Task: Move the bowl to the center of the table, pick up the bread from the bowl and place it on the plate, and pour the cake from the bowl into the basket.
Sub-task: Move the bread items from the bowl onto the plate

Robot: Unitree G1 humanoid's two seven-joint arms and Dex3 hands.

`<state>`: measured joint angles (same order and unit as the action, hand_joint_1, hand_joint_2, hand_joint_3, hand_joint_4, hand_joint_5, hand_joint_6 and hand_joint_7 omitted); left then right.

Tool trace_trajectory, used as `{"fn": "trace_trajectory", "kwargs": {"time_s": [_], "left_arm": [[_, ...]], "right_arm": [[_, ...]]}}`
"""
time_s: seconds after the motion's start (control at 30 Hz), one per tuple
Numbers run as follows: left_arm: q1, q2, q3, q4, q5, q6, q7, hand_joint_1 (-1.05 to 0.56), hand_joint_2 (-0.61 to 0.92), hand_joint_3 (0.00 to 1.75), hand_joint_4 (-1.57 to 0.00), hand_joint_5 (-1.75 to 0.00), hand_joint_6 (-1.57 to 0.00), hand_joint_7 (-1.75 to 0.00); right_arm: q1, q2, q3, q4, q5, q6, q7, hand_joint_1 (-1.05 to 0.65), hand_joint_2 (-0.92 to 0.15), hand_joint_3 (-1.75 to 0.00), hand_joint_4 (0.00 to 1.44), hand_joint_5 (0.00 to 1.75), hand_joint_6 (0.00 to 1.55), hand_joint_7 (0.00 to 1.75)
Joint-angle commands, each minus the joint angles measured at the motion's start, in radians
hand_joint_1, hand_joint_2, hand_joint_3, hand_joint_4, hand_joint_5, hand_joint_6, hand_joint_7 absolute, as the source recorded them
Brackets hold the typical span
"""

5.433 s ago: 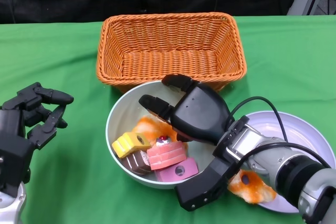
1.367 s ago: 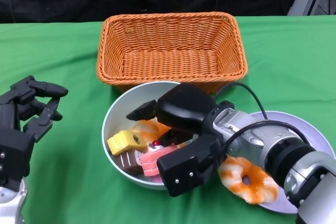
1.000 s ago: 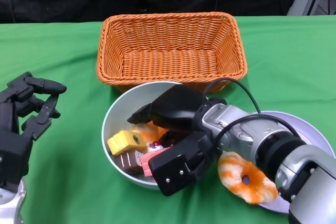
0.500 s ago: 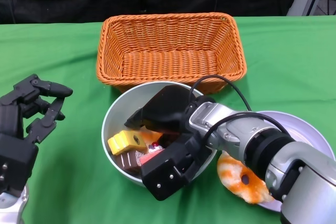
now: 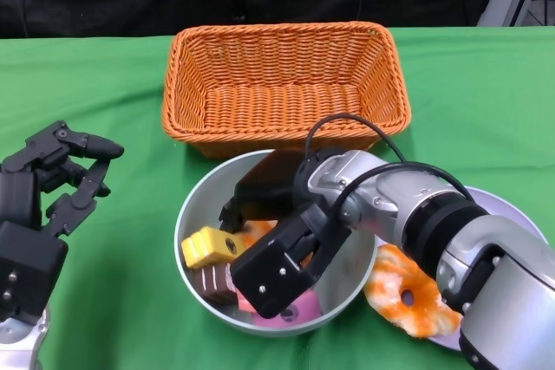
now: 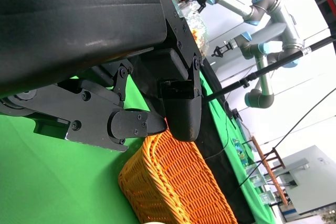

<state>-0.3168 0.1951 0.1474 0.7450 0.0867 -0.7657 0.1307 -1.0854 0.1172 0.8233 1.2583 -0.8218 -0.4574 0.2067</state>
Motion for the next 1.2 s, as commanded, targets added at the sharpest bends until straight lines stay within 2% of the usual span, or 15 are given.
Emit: {"fn": "trace_trajectory", "kwargs": {"time_s": [0.03, 0.13, 0.23, 0.33, 0.4, 0.5, 0.53, 0.57, 0.63, 0.9, 0.97, 1.03, 1.13, 1.17, 1.2], "left_arm": [[0.003, 0.004, 0.007, 0.004, 0.002, -0.009, 0.019, -0.17, 0.92, 0.36, -0.82, -1.43, -0.83, -1.06], [0.002, 0.006, 0.007, 0.008, 0.007, -0.014, 0.022, -0.17, 0.92, 0.36, -0.82, -1.43, -0.83, -1.06], [0.003, 0.006, 0.006, 0.01, 0.01, -0.02, 0.027, -0.16, 0.92, 0.37, -0.82, -1.43, -0.83, -1.06], [0.001, 0.006, 0.004, 0.014, 0.008, -0.028, 0.027, -0.16, 0.92, 0.37, -0.82, -1.43, -0.83, -1.06], [0.001, 0.005, 0.004, 0.016, 0.007, -0.028, 0.026, -0.16, 0.92, 0.37, -0.82, -1.43, -0.84, -1.07], [0.0, 0.004, 0.004, 0.018, 0.006, -0.028, 0.026, -0.16, 0.92, 0.37, -0.83, -1.43, -0.84, -1.07], [-0.001, 0.003, 0.004, 0.019, 0.005, -0.029, 0.025, -0.16, 0.92, 0.37, -0.83, -1.43, -0.84, -1.07], [-0.001, 0.004, 0.004, 0.02, 0.007, -0.032, 0.027, -0.16, 0.92, 0.37, -0.83, -1.43, -0.83, -1.07], [-0.002, 0.005, 0.004, 0.024, 0.007, -0.035, 0.025, -0.16, 0.92, 0.37, -0.82, -1.43, -0.83, -1.07], [-0.001, 0.003, 0.004, 0.025, -0.001, -0.028, 0.016, -0.16, 0.92, 0.37, -0.81, -1.42, -0.82, -1.06], [0.0, 0.002, 0.003, 0.023, -0.004, -0.026, 0.014, -0.17, 0.92, 0.37, -0.81, -1.42, -0.82, -1.06], [0.0, 0.003, 0.003, 0.023, -0.002, -0.026, 0.016, -0.17, 0.92, 0.37, -0.81, -1.42, -0.82, -1.06], [0.001, 0.003, 0.002, 0.023, 0.0, -0.026, 0.017, -0.17, 0.92, 0.37, -0.8, -1.42, -0.82, -1.06], [0.001, 0.003, 0.002, 0.023, -0.001, -0.026, 0.015, -0.17, 0.92, 0.37, -0.8, -1.42, -0.82, -1.06], [0.002, 0.003, 0.002, 0.022, 0.0, -0.026, 0.015, -0.17, 0.92, 0.37, -0.8, -1.42, -0.82, -1.06]], "right_arm": [[0.041, -0.011, -0.002, 0.027, 0.009, -0.023, 0.067, -0.26, -0.91, 0.0, 0.68, 1.04, 0.8, 0.01], [0.051, -0.014, 0.003, 0.023, 0.004, -0.028, 0.042, -0.28, -0.92, -0.01, 0.71, 0.94, 0.82, 0.01], [0.069, -0.021, 0.025, 0.015, -0.022, -0.036, -0.044, -0.3, -0.92, -0.08, 0.72, 1.05, 0.82, 0.01], [0.095, -0.03, 0.036, 0.01, -0.037, -0.05, -0.166, -0.29, -0.92, -0.09, 0.75, 1.08, 0.85, 0.02], [0.113, -0.033, 0.043, 0.011, -0.05, -0.052, -0.259, -0.27, -0.92, -0.04, 0.69, 1.18, 0.91, 0.04], [0.126, -0.035, 0.055, 0.019, -0.065, -0.056, -0.343, -0.26, -0.91, -0.01, 0.6, 1.3, 0.95, 0.09], [0.127, -0.036, 0.06, 0.022, -0.071, -0.058, -0.361, -0.28, -0.92, -0.01, 0.57, 1.29, 0.95, 0.09], [0.128, -0.035, 0.063, 0.025, -0.074, -0.055, -0.371, -0.31, -0.92, -0.01, 0.58, 1.21, 0.95, 0.09], [0.128, -0.035, 0.067, 0.029, -0.078, -0.05, -0.385, -0.35, -0.91, 0.0, 0.58, 1.17, 0.97, 0.09], [0.129, -0.036, 0.065, 0.037, -0.078, -0.045, -0.435, -0.35, -0.89, 0.0, 0.53, 1.26, 1.07, 0.1], [0.129, -0.037, 0.065, 0.037, -0.079, -0.044, -0.447, -0.34, -0.89, 0.0, 0.59, 1.09, 1.08, 0.07], [0.132, -0.036, 0.058, 0.037, -0.072, -0.048, -0.454, -0.33, -0.88, 0.0, 0.61, 1.06, 1.09, 0.06], [0.133, -0.037, 0.053, 0.037, -0.068, -0.053, -0.464, -0.33, -0.88, 0.0, 0.62, 1.07, 1.09, 0.06], [0.134, -0.037, 0.053, 0.037, -0.068, -0.054, -0.47, -0.34, -0.88, 0.0, 0.58, 1.23, 1.11, 0.07], [0.134, -0.038, 0.054, 0.036, -0.07, -0.056, -0.477, -0.34, -0.88, 0.0, 0.56, 1.29, 1.12, 0.07]]}}
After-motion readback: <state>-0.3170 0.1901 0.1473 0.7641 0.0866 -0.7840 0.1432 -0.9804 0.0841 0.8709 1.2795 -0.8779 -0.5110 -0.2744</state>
